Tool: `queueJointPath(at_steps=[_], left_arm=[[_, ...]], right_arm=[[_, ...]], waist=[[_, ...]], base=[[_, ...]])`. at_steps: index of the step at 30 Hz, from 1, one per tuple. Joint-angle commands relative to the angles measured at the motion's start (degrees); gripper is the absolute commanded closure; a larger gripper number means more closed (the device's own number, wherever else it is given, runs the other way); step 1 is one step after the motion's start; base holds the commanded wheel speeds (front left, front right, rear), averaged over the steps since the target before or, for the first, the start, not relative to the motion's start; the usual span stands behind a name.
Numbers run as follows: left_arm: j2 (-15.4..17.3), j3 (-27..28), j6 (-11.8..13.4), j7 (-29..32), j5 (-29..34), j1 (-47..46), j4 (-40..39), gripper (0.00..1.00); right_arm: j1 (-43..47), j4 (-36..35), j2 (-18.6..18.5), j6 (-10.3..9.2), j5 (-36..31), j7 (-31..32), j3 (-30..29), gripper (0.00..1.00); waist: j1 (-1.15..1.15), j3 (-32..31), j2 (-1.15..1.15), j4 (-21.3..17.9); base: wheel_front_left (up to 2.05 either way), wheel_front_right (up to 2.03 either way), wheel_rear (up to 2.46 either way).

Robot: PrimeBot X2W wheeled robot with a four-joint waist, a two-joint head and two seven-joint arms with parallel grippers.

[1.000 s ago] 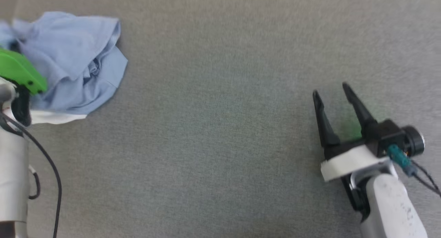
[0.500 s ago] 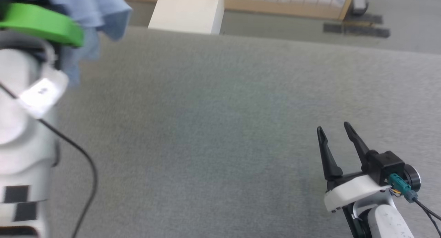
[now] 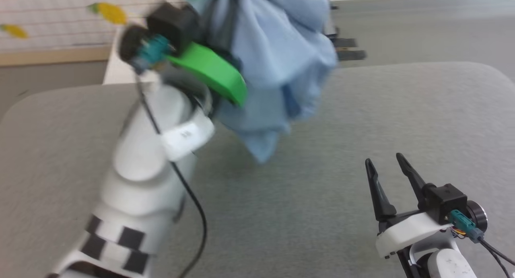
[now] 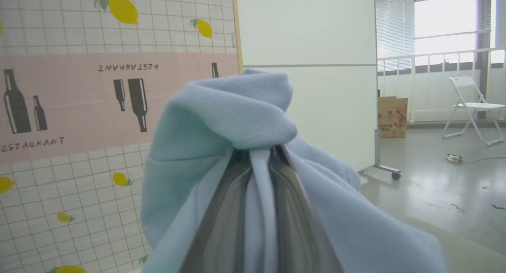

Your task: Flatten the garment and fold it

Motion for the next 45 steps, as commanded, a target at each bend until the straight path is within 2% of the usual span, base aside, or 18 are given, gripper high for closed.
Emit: queueJointPath(at_steps=[1,5,9,14,16,17,18,19,23,29,33,38,45], left_arm=[[-0.79,-1.09,-0.57,1.3,-1.35,2.57,1.83,1.0],[-2.35,-5.56,-1.27,7.43,-3.09,6.85,8.3,1.0],[-3.03,-10.23,-1.96,18.45,-5.11,10.83,15.58,1.0],[-3.38,-14.24,-2.62,31.54,-7.74,14.27,22.15,1.0],[-3.46,-14.78,-2.85,34.75,-9.21,15.05,22.79,1.0],[-3.49,-14.94,-2.95,35.83,-9.87,15.22,22.66,0.96],[-3.52,-14.81,-3.02,36.03,-10.55,15.18,21.96,0.08],[-3.53,-14.57,-3.0,35.21,-10.73,14.94,21.06,0.0],[-2.23,-12.63,-0.48,27.06,-9.18,13.65,16.2,0.0],[0.46,-7.34,3.26,7.48,-6.9,14.12,5.62,0.0],[2.87,-4.15,5.88,-1.72,-5.56,16.73,0.31,0.0],[5.41,-0.26,7.83,-4.61,-5.01,22.43,-4.73,0.0],[7.29,6.04,7.88,-4.95,-2.19,33.41,-12.08,0.0]], right_arm=[[0.86,-0.42,0.01,-0.11,0.41,0.28,0.05,0.0],[1.07,-1.1,0.01,-0.11,0.58,0.57,0.1,0.0],[0.98,-1.47,0.01,-0.11,1.13,0.51,0.16,0.0],[0.79,-1.28,0.01,-0.11,1.76,0.13,0.27,0.0],[0.72,-1.11,0.01,-0.11,1.9,-0.06,0.08,0.0],[0.7,-1.05,0.01,-0.11,1.94,-0.15,-0.11,0.0],[0.69,-0.98,0.01,-0.11,1.98,-0.23,-0.3,0.0],[0.69,-0.94,0.01,-0.11,1.98,-0.26,-0.41,0.0],[0.56,-0.95,0.02,-0.11,1.9,-0.27,-0.68,0.0],[0.99,-1.6,0.02,-0.11,1.12,0.19,-1.45,0.0],[1.38,-2.52,0.02,-0.11,0.52,0.6,-2.17,0.0],[1.97,-3.58,0.02,-0.11,0.0,1.41,-2.73,0.0],[2.63,-4.34,0.02,-0.11,-0.28,2.24,-3.11,0.0]], waist=[[0.0,-1.36,-0.01,-6.78],[0.0,-0.55,-0.01,-9.57],[0.0,0.66,-0.01,-11.42],[0.0,1.74,-0.01,-12.26],[0.0,2.06,-0.01,-12.14],[0.0,2.23,-0.01,-11.91],[0.0,2.36,-0.01,-11.55],[0.0,2.4,-0.01,-11.2],[0.0,2.03,-0.01,-9.5],[0.0,0.47,-0.01,-5.72],[0.0,-0.54,-0.01,-3.33],[0.0,-1.3,-0.01,-1.09],[0.0,-1.59,-0.01,0.54]], base=[[0.0,0.0,0.0],[0.0,0.0,0.0],[0.0,0.0,0.0],[0.0,0.0,0.0],[0.0,0.0,0.0],[0.0,0.0,0.0],[0.0,0.0,0.0],[0.0,0.0,0.0],[0.0,0.0,0.0],[0.0,0.0,0.0],[0.0,0.0,0.0],[0.0,0.0,0.0],[0.0,0.0,0.0]])
